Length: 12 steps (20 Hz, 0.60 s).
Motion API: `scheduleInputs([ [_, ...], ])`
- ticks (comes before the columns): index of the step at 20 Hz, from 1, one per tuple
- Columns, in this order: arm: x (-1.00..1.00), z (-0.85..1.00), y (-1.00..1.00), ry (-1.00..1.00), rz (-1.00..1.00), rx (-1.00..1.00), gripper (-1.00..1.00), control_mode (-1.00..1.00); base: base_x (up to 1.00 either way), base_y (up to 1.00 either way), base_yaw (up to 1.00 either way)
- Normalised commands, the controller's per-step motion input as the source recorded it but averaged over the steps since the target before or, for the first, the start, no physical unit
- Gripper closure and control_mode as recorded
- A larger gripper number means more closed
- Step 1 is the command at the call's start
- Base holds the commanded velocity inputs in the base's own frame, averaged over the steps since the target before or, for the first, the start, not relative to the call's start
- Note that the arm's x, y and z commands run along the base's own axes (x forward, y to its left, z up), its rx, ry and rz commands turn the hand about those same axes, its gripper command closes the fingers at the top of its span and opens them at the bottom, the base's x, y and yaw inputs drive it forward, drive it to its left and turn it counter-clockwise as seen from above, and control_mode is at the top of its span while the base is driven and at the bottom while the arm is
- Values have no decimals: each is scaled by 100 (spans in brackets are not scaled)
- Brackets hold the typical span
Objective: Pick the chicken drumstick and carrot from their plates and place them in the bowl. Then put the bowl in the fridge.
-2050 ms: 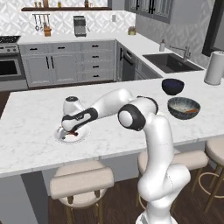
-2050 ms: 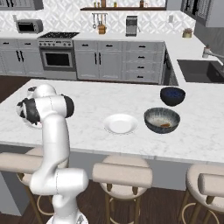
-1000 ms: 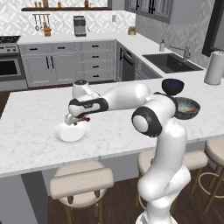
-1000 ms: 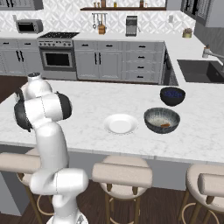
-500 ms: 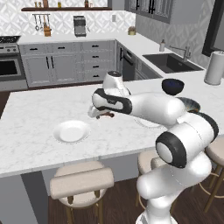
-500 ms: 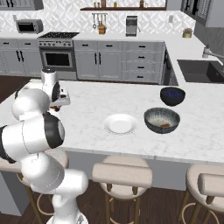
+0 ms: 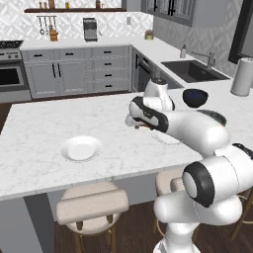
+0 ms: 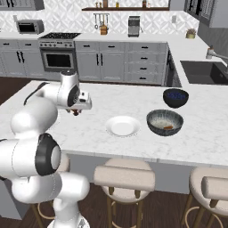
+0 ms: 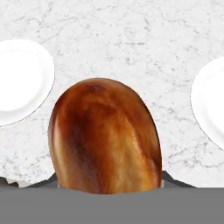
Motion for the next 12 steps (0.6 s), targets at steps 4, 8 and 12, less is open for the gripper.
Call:
scheduleInputs([
  [4, 12, 22, -100, 10, -21, 0, 100, -100, 0, 0, 0],
  [8, 9, 13, -100, 7, -22, 0, 100, -100, 0, 0, 0],
  [12, 15, 6, -100, 6, -25, 0, 100, -100, 0, 0, 0],
])
